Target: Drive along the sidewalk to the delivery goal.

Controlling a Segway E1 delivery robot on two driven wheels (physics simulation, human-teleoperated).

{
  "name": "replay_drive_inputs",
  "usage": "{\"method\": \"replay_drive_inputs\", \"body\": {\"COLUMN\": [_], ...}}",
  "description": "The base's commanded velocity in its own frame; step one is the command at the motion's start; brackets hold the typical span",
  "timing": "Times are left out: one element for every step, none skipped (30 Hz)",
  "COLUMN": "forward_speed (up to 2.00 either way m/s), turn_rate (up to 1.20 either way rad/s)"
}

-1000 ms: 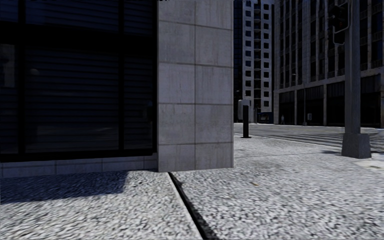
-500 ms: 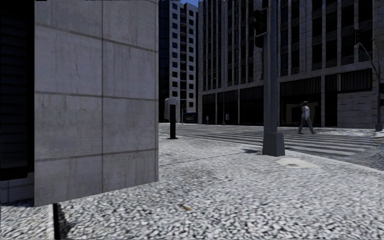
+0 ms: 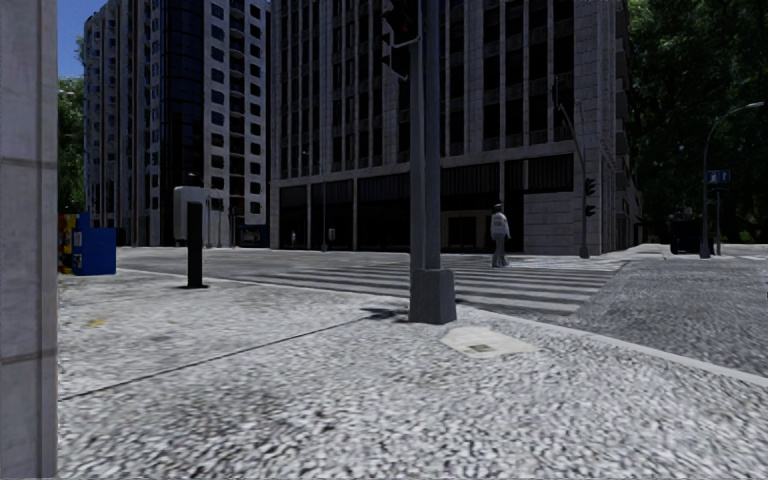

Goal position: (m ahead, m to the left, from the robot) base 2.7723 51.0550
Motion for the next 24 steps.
{"method": "replay_drive_inputs", "body": {"forward_speed": [2.00, 2.00, 2.00, 2.00, 2.00, 2.00, 2.00, 2.00, 2.00, 2.00, 2.00, 2.00, 2.00, 2.00, 2.00, 2.00, 2.00, 2.00, 2.00, 2.00, 2.00, 2.00, 2.00, 2.00], "turn_rate": [0.00, 0.00, 0.00, 0.11, 0.27, 0.27, 0.37, 0.50, 0.61, 0.65, 0.65, 0.66, 0.69, 0.71, 0.71, 0.73, 0.75, 0.75, 0.75, 0.75, 0.75, 0.75, 0.75, 0.75]}}
